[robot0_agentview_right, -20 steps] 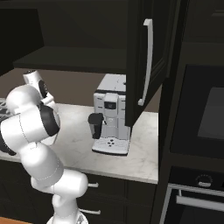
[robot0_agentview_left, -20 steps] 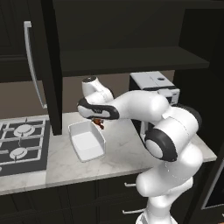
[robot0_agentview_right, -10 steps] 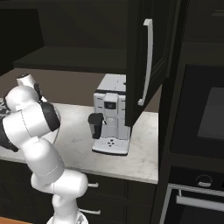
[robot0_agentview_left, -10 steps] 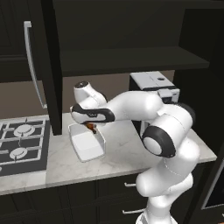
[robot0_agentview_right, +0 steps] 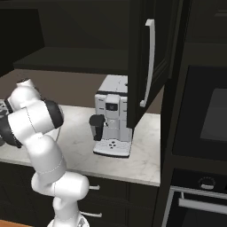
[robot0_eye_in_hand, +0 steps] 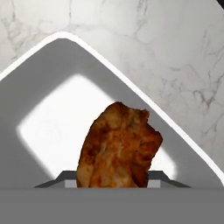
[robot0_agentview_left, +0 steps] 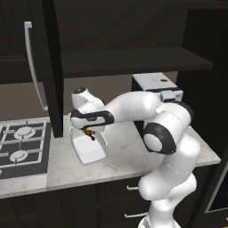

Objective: Retrieve the tupperware from the cabinet, then place the raw meat into the tupperware to avoid contamination.

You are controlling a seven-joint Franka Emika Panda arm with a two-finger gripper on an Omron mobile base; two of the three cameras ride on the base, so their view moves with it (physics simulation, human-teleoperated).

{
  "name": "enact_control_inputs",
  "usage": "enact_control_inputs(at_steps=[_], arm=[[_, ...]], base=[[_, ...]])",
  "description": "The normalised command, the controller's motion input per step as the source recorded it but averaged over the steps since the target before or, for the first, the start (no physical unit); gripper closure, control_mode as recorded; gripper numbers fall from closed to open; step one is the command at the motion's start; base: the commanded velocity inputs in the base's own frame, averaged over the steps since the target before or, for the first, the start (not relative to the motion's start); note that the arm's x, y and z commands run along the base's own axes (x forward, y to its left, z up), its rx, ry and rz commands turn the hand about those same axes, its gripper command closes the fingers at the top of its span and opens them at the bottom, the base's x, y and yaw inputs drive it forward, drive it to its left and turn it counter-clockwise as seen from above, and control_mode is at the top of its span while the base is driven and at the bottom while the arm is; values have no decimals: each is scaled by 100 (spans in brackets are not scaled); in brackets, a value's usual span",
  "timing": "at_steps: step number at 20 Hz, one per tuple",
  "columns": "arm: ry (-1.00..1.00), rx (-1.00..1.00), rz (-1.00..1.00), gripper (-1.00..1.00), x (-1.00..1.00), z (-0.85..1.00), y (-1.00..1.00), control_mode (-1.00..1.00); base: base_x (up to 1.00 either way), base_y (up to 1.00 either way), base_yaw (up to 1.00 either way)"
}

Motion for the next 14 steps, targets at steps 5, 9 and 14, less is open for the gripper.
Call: enact_control_inputs(at_steps=[5,9,14], arm=[[2,1,0,100,0,-30,11,-100],[5,0,0,100,6,-33,6,-100],[8,0,0,100,23,-32,18,-100]], base=[[0,0,0],[0,0,0],[0,0,0]])
